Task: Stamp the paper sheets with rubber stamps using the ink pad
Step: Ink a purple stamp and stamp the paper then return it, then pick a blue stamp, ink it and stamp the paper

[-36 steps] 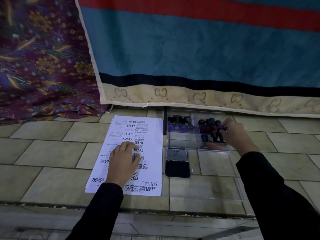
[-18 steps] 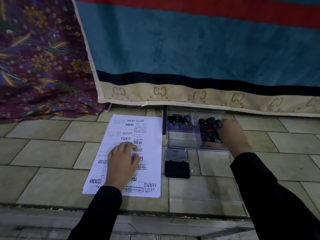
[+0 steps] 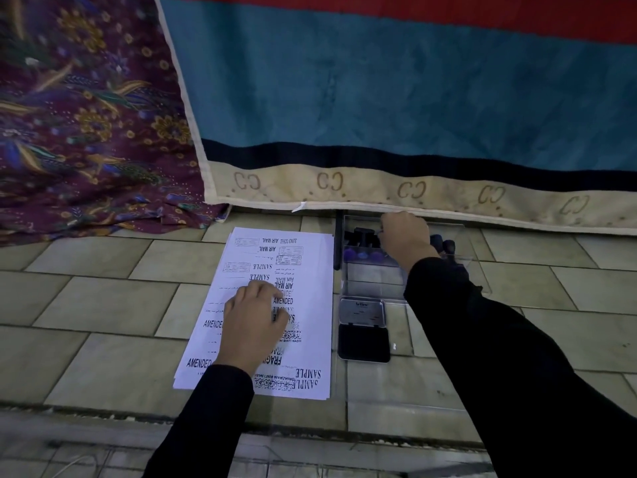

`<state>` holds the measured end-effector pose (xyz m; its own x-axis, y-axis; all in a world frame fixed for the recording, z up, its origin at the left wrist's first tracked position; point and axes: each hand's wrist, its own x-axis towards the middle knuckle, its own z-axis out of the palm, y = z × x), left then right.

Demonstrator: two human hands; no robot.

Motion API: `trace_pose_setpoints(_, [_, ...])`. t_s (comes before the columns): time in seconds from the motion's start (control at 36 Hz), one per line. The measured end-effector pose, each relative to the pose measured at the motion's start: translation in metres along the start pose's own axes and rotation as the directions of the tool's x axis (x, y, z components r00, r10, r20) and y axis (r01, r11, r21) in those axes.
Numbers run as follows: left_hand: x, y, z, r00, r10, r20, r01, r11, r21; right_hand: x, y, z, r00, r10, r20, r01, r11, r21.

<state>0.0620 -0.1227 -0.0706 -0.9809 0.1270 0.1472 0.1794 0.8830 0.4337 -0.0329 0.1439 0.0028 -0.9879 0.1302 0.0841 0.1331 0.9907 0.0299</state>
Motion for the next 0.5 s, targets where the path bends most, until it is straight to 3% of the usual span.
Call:
trace_pose_setpoints(0.17, [0.001, -0.001, -0.001, 1.0, 0.001, 0.003, -0.001, 1.0, 0.018, 0.0, -0.004, 0.005, 0.995, 0.017, -0.093, -0.014, 0.999, 0.037])
trace_pose_setpoints(0.25, [-0.002, 0.0, 0.0, 0.996, 0.063, -0.065, -0.065, 0.998, -0.023, -0.002, 0.001, 0.004, 0.98, 0.051, -0.193, -0.002, 0.97, 0.243])
trace_pose_setpoints(0.36, [-0.007, 0.01, -0.001, 0.976, 0.215, -0.021, -0.215, 0.954, -0.209, -0.013, 0.007, -0.009, 0.954, 0.12, -0.273, 0.068, 0.804, 0.59])
trace_pose_setpoints(0.5, [-0.016, 0.033, 0.002, 0.91, 0.408, 0.073, -0.379, 0.89, -0.254, -0.058, 0.001, -0.035, 0.925, 0.126, -0.358, 0.204, 0.629, 0.75])
